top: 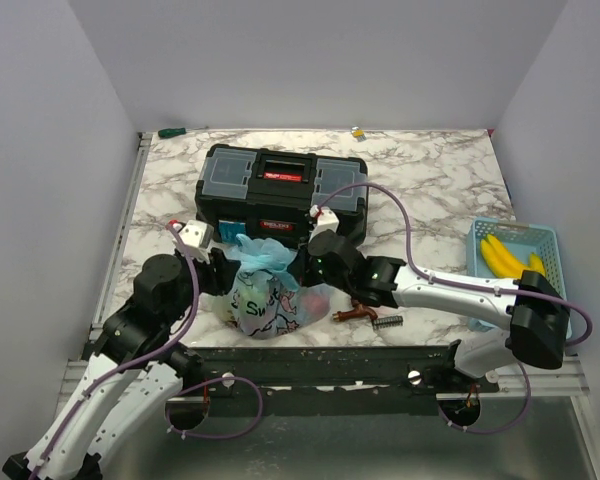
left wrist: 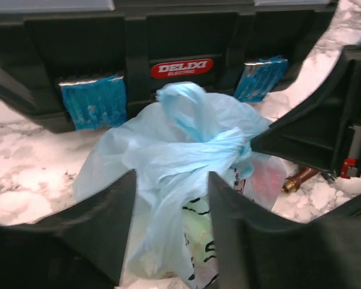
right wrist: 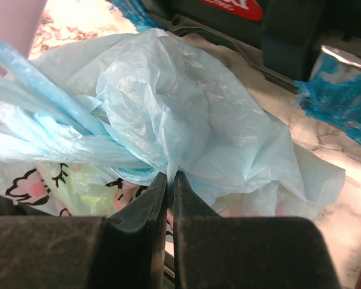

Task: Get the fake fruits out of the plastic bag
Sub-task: Untie the plastic bag at the center of the board.

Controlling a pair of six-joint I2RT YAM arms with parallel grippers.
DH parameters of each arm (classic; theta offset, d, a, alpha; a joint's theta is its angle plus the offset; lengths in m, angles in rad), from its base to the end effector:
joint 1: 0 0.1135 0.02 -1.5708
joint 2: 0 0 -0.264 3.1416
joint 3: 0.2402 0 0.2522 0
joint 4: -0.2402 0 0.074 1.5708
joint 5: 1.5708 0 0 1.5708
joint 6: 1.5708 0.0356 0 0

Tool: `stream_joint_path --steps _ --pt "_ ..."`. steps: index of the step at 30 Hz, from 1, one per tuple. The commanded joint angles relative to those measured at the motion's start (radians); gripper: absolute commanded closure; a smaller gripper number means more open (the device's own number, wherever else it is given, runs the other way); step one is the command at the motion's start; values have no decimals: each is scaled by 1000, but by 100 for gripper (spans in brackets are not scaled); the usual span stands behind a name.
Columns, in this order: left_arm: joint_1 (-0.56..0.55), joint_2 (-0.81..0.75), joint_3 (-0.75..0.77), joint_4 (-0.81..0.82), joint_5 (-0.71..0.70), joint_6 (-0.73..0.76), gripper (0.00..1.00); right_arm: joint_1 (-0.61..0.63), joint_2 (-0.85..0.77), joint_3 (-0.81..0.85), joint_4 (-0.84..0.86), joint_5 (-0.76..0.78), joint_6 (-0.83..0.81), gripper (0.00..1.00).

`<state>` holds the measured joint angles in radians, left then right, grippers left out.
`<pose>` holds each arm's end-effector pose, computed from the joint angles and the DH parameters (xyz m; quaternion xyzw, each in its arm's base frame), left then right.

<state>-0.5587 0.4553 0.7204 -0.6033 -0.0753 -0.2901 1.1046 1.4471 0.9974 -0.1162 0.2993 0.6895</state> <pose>0.0920 -0.0544 0.3153 0.0876 0.8110 -0.2099 0.5390 0.1556 0.2859 0.2651 -0.1083 0.8628 0.2906 0.3992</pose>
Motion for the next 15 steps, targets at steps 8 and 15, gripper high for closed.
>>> stream_joint_path --steps 8,15 --pt "-3 119 87 81 375 96 27 -3 -4 36 47 -88 -50 92" --pt "-54 304 123 52 257 210 37 -3 10 52 36 -104 -44 92"
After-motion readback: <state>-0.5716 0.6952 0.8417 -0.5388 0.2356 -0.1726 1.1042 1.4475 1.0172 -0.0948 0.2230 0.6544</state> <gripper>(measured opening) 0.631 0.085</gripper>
